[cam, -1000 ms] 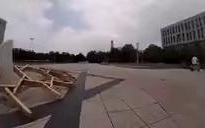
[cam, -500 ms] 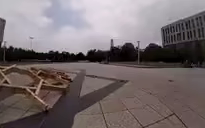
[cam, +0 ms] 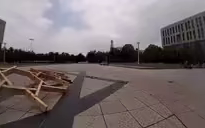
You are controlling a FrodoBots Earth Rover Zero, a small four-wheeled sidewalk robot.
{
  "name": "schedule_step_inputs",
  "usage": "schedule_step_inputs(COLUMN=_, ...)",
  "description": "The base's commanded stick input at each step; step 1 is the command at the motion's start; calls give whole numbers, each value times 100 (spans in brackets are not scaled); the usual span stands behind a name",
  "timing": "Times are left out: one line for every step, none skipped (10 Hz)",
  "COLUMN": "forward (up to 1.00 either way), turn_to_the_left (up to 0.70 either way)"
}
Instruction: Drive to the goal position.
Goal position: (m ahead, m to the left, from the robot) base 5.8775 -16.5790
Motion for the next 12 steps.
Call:
schedule_step_inputs(forward=32, turn_to_the_left=0)
schedule_step_inputs(forward=70, turn_to_the_left=0)
schedule_step_inputs(forward=70, turn_to_the_left=0)
schedule_step_inputs(forward=70, turn_to_the_left=0)
schedule_step_inputs(forward=70, turn_to_the_left=0)
schedule_step_inputs(forward=70, turn_to_the_left=0)
schedule_step_inputs(forward=70, turn_to_the_left=0)
schedule_step_inputs(forward=70, turn_to_the_left=0)
schedule_step_inputs(forward=70, turn_to_the_left=0)
schedule_step_inputs(forward=70, turn_to_the_left=0)
schedule_step_inputs(forward=63, turn_to_the_left=0)
schedule_step_inputs(forward=52, turn_to_the_left=0)
